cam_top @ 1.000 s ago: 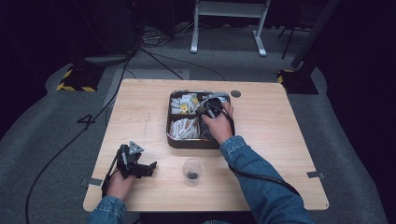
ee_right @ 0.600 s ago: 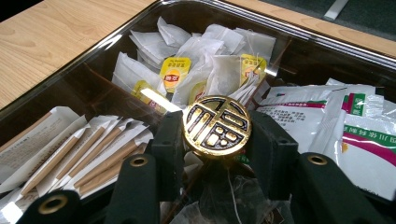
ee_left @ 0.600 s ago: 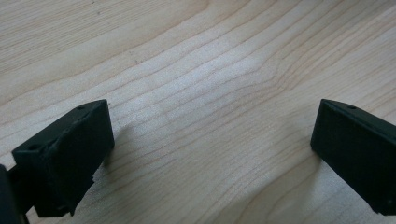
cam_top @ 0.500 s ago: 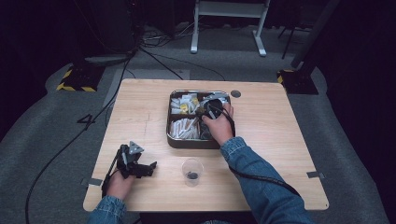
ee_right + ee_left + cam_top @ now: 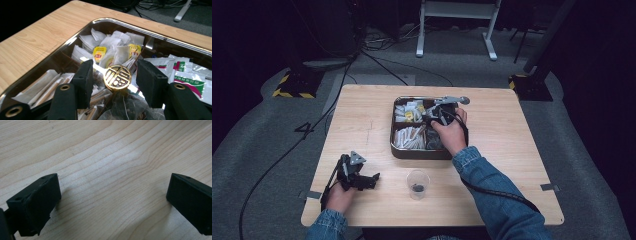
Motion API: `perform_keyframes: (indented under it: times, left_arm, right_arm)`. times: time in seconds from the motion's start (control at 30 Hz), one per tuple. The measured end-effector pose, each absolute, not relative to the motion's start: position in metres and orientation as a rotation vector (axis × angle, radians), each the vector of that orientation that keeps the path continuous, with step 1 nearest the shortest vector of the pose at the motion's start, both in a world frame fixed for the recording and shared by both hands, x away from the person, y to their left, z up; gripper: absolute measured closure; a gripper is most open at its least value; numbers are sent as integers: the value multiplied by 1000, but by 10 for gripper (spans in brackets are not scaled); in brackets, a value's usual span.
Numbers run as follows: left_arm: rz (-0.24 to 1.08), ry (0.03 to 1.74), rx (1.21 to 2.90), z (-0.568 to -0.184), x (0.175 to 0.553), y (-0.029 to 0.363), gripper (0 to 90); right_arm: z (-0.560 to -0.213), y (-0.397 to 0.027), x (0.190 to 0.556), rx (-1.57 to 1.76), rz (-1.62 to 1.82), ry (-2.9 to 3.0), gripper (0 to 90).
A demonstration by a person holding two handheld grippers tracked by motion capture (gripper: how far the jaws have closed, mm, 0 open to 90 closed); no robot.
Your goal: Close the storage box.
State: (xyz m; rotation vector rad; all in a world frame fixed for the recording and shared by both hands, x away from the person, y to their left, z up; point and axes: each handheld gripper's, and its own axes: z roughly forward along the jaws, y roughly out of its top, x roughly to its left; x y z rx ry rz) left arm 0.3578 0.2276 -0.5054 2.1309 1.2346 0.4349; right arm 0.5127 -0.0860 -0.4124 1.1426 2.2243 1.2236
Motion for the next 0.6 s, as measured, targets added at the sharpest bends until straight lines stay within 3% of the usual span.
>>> perform_keyframes:
  times: [0.6]
  left_arm:
    - [434, 1236, 2130, -506, 358, 230, 0]
  right_arm:
    - [-375, -122, 473, 1031, 1298, 2217, 481]
